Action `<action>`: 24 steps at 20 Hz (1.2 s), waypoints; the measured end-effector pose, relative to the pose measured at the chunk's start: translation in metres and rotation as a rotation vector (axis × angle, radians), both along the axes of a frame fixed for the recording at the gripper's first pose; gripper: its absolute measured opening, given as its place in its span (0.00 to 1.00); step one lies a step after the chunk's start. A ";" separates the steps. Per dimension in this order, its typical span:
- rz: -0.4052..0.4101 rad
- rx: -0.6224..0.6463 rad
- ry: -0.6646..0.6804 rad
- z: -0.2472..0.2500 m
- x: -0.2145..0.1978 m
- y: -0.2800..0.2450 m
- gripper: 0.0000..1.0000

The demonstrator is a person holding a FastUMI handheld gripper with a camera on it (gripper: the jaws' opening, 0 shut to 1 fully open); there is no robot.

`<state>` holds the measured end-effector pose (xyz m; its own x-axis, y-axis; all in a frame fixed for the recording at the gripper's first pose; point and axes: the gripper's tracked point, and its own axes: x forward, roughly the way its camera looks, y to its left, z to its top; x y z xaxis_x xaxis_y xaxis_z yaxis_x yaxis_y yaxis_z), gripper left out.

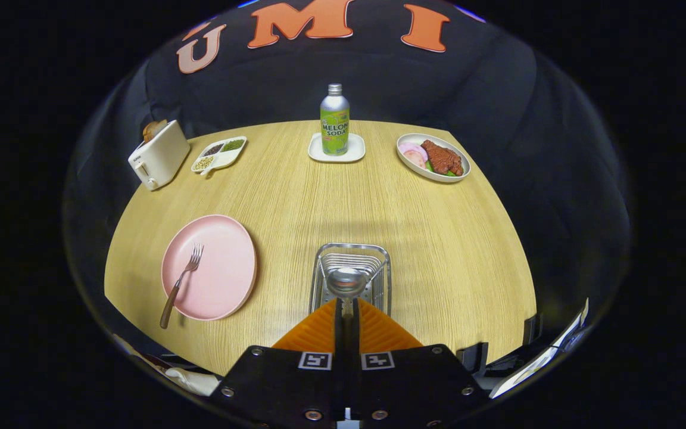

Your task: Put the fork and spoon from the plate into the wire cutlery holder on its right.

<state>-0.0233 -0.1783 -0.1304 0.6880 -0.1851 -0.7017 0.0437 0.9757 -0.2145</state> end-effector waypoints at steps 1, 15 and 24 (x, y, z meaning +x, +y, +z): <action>0.000 -0.005 -0.003 0.000 0.001 0.000 0.04; -0.002 0.039 -0.170 0.044 0.010 0.038 0.52; 0.043 0.093 -0.258 0.031 0.022 0.124 0.84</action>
<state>-0.0011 -0.0542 -0.0994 0.8520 -0.0953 -0.5147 0.0437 0.9928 -0.1115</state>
